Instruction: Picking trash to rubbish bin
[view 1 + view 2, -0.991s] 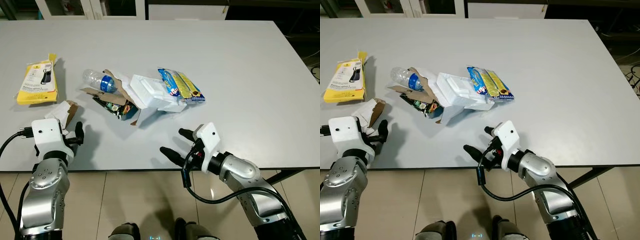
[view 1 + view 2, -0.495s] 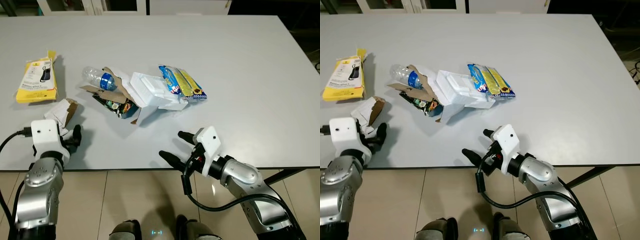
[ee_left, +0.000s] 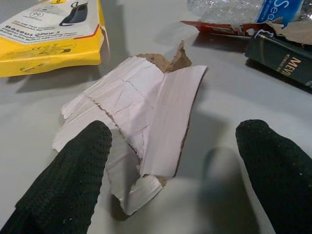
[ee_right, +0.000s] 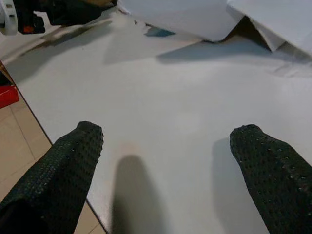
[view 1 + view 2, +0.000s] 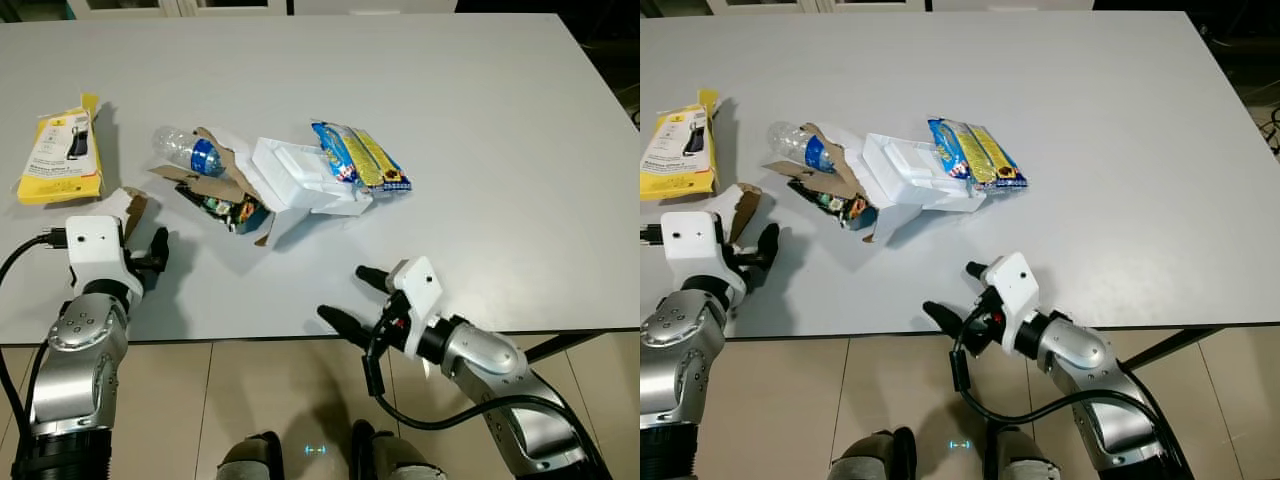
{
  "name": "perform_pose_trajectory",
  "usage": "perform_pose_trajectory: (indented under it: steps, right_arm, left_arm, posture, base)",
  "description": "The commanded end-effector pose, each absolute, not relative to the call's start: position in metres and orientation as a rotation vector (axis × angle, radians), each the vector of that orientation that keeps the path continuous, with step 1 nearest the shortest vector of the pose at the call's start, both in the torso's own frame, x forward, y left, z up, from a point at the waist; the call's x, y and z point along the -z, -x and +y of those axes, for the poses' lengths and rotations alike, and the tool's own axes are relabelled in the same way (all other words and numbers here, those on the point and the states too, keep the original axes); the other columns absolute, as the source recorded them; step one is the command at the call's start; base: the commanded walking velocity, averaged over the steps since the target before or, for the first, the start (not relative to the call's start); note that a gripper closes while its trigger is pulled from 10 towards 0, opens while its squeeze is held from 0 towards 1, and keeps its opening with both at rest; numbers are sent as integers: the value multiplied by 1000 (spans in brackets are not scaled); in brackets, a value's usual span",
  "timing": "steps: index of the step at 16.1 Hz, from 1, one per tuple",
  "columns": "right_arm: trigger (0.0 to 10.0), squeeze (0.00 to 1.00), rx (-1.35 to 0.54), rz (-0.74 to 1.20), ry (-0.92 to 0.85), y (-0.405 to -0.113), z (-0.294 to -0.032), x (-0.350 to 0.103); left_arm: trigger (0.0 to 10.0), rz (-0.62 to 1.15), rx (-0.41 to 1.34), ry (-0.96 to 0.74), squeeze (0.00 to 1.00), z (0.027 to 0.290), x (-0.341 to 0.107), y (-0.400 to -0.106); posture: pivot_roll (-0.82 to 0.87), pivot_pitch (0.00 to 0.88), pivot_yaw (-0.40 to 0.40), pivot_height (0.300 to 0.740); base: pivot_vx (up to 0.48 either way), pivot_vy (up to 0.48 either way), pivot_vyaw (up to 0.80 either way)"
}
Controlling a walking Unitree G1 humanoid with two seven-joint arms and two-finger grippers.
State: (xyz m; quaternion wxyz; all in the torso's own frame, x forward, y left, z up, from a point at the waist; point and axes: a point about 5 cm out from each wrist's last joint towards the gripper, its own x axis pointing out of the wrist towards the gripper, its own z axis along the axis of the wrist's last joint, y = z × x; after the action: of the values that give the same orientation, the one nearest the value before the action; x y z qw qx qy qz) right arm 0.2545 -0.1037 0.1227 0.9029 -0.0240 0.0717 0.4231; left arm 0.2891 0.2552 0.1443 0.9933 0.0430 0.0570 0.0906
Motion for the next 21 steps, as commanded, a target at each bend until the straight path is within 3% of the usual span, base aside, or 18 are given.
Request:
perform_pose_trajectory:
  steps: [1,3,4,6,21]
  right_arm:
    - [10000,1000,-892,147,55,-249,-101,-124]
    - [10000,1000,-886,152,54,-247,-102,-124]
    - [10000,1000,-882,154,54,-246,-103,-124]
    - [10000,1000,-877,156,53,-244,-103,-124]
    - [10000,1000,-872,171,48,-239,-103,-122]
  left_arm:
    - [10000,109,-158,-81,0,254,-145,-290]
    - [10000,127,-129,-85,0,254,-142,-291]
    - [9451,135,-113,-80,0,254,-140,-292]
    - [0,134,-92,-67,0,254,-138,-293]
    - [0,113,-49,-61,0,253,-136,-293]
  posture:
    - [-56,252,28,740]
    - [-61,262,30,740]
    - [-66,267,31,740]
    - [-74,272,35,740]
    - [-77,273,35,740]
  base:
    - [0,0,0]
    - [0,0,0]
    - [0,0,0]
    - [0,0,0]
    - [0,0,0]
